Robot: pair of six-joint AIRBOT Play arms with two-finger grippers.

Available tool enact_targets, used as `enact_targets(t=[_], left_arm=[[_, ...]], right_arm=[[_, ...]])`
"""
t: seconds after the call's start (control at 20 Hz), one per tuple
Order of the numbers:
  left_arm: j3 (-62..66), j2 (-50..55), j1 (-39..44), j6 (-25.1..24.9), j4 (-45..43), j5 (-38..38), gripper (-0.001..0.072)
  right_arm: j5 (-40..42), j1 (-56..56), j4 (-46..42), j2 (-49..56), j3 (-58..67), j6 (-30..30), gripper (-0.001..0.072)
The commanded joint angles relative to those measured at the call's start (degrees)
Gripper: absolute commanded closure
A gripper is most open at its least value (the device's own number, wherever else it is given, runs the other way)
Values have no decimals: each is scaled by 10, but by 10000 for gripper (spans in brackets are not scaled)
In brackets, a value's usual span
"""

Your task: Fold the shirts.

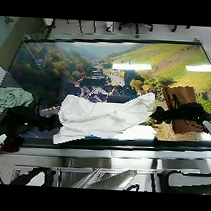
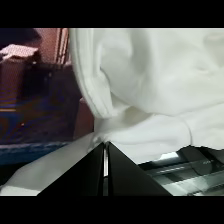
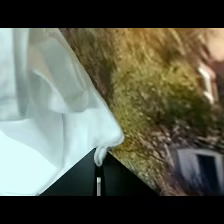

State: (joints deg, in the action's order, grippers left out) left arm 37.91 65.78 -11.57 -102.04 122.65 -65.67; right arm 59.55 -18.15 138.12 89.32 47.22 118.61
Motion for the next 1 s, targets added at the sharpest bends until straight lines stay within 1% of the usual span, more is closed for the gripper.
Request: enact_targets(t=[0.0, 0.1, 0.2, 0.25, 0.35, 0.45, 0.5, 0.6, 0.75, 0.8, 0.85, 0.95], left_arm=[[3, -17, -1, 0, 13, 5, 692], [45, -75, -1, 0, 37, -8, 692], [132, -159, -1, 1, 78, -20, 692], [192, -200, -1, 8, 90, -15, 692], [339, -273, -1, 28, 91, 27, 692], [490, -315, -1, 35, 76, 90, 692], [563, -325, -1, 48, 55, 113, 692], [690, -320, -1, 61, 10, 116, 692], [850, -262, -1, 63, -43, 53, 692], [881, -238, -1, 66, -46, 35, 692], [899, -213, -1, 66, -45, 24, 692], [888, -167, -1, 66, -39, 22, 692]], right_arm=[[12, 25, 19, -9, 14, 4, 693], [47, 24, 44, -70, 49, 10, 693], [94, 16, 108, -182, 131, 10, 693], [95, 10, 136, -241, 186, 10, 694], [47, -1, 140, -351, 325, 6, 694], [-30, -14, 117, -431, 463, 6, 694], [-58, -18, 94, -457, 517, 6, 694], [-94, -21, 37, -489, 599, 6, 694], [-103, -21, 15, -501, 637, 5, 694], [-94, -21, 15, -496, 636, 5, 694], [-77, -21, 15, -483, 636, -10, 694], [-35, -21, 16, -442, 632, -40, 694]])
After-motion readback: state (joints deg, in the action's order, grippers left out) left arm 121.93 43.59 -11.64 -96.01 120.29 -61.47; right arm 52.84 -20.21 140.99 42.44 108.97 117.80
